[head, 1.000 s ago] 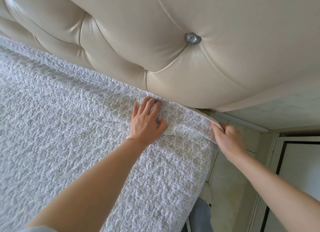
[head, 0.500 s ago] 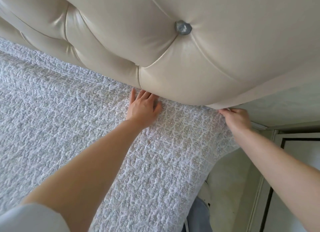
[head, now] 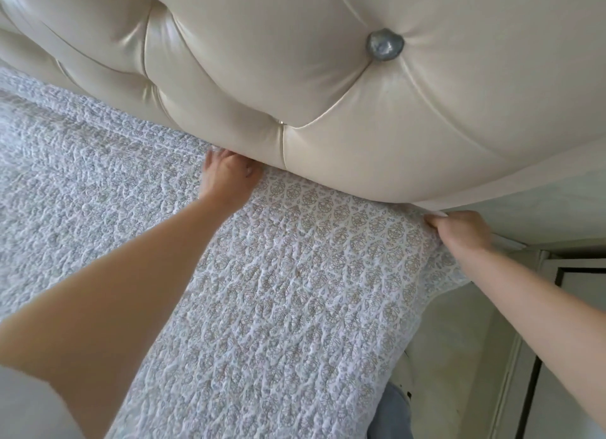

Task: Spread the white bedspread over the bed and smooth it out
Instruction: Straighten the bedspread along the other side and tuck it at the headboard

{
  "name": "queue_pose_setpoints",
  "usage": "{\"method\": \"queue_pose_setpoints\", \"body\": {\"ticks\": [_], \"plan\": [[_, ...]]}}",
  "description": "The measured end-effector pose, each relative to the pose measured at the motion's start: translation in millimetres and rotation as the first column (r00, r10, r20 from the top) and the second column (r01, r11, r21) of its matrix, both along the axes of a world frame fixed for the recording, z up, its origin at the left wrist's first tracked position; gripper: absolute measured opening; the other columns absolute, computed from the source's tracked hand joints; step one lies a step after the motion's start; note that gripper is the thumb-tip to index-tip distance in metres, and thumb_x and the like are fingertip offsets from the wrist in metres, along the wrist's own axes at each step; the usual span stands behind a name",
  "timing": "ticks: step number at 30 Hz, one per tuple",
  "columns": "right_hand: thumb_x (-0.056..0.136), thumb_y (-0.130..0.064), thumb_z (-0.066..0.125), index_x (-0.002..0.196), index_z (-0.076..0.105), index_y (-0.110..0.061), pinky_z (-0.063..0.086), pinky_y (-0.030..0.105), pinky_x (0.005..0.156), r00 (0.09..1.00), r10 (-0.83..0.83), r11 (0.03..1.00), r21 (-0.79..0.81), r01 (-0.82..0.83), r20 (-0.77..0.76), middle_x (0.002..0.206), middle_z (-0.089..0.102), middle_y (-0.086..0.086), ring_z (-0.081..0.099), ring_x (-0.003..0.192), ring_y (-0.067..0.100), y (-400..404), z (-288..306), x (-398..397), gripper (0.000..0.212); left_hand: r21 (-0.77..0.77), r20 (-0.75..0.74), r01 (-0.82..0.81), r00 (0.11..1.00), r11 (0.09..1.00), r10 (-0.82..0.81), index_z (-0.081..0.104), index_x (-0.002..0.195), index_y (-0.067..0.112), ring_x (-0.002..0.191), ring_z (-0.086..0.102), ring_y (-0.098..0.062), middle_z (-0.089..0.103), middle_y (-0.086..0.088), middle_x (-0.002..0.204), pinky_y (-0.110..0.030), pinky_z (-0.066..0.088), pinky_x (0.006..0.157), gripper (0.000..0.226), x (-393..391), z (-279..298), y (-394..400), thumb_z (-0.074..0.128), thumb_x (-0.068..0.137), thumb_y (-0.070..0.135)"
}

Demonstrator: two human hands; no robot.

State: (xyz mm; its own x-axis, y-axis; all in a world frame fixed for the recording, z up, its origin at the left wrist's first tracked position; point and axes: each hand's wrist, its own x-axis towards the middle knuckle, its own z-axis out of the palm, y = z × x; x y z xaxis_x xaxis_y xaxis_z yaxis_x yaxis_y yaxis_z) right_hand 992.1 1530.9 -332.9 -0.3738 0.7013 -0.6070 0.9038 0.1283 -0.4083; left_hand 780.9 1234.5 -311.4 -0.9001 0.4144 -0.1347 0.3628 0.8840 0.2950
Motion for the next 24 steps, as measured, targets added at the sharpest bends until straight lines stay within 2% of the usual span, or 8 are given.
{"method": "queue_pose_setpoints", "body": {"ticks": [2,6,8,11,13,17,21,24], "plan": [[0.083,-0.042,0.062,0.062,0.06,-0.013,0.048,0.035,0.071,0.996,0.082,0.995,0.051,-0.083,0.017,0.07,0.065,0.009,0.065,0.082,0.033,-0.2,-0.3,1.3,0.035,-0.093,-0.017,0.001,1.0,0.996,-0.003,0.07,0.111,0.01,0.132,0.047,-0.028,0.063,-0.007,0.13,-0.052,0.016,0.121,0.034,-6.9,-0.5,-15.0,0.045,0.101,0.032],[0.093,-0.041,0.044,0.102,0.064,-0.013,0.046,0.042,0.088,0.931,0.308,0.894,0.275,-0.353,0.194,0.11,0.064,0.018,0.052,0.108,0.039,-1.1,2.3,2.0,0.036,-0.168,0.07,0.053,0.997,0.984,-0.042,0.069,0.108,0.011,0.137,0.041,-0.03,0.062,-0.013,0.129,-0.053,0.011,0.122,0.048,-15.8,-7.7,-10.9,0.029,0.103,0.038],[0.096,-0.039,0.036,0.125,0.054,0.001,0.041,0.045,0.098,0.886,0.366,0.835,0.319,-0.448,0.286,0.127,0.055,0.024,0.046,0.118,0.041,-8.8,4.5,-0.9,0.052,-0.213,0.074,0.039,0.997,0.976,-0.024,0.069,0.112,0.013,0.143,0.033,-0.029,0.06,-0.011,0.134,-0.052,0.004,0.123,0.051,-17.8,-11.1,-5.9,0.027,0.104,0.041],[0.098,-0.052,0.022,0.145,0.026,0.007,0.032,0.05,0.109,0.901,0.349,0.869,0.27,-0.415,0.259,0.149,0.032,0.026,0.036,0.131,0.044,-37.9,15.0,-3.5,0.076,-0.272,0.084,0.042,0.996,0.961,-0.02,0.064,0.126,0.014,0.15,0.019,-0.029,0.051,-0.01,0.146,-0.051,-0.005,0.122,0.053,-17.4,-12.8,-0.5,0.025,0.105,0.042],[0.095,-0.064,0.018,0.149,0.015,0.005,0.035,0.051,0.105,0.886,0.405,0.884,0.15,-0.442,0.226,0.153,0.023,0.024,0.035,0.134,0.043,-62.8,20.1,-3.2,0.088,-0.301,0.069,0.047,0.997,0.953,-0.027,0.058,0.134,0.015,0.151,0.016,-0.028,0.045,-0.009,0.151,-0.05,-0.005,0.122,0.052,-14.8,-13.3,0.0,0.023,0.106,0.041],[0.084,-0.077,0.038,0.143,0.028,-0.008,0.052,0.037,0.076,0.956,0.292,0.956,-0.021,-0.292,-0.006,0.136,0.041,0.021,0.057,0.105,0.033,-71.0,18.2,-3.9,0.091,-0.199,-0.085,-0.038,0.996,0.979,0.022,0.053,0.137,0.012,0.147,0.028,-0.029,0.045,-0.011,0.15,-0.052,0.008,0.123,0.049,3.0,-19.5,2.3,0.024,0.105,0.036],[0.068,-0.086,0.05,0.14,0.038,-0.014,0.047,0.033,0.086,0.975,0.176,0.974,-0.119,-0.192,-0.132,0.135,0.05,0.011,0.056,0.113,0.025,-56.6,14.3,6.7,0.102,0.026,-0.163,0.15,0.976,0.988,-0.144,0.059,0.127,0.011,0.137,0.044,-0.026,0.058,-0.009,0.136,-0.056,0.023,0.119,0.039,55.8,-21.2,17.8,0.033,0.104,0.028],[0.078,-0.075,0.052,0.142,0.03,-0.003,0.046,0.036,0.087,0.979,0.183,0.983,-0.001,-0.183,-0.09,0.14,0.041,0.019,0.051,0.117,0.03,-64.9,19.6,16.9,0.1,0.093,-0.135,0.332,0.938,0.939,-0.318,0.047,0.143,0.014,0.146,0.032,-0.024,0.047,-0.008,0.15,-0.052,0.021,0.12,0.043,93.5,-23.1,32.4,0.033,0.106,0.03]]}}
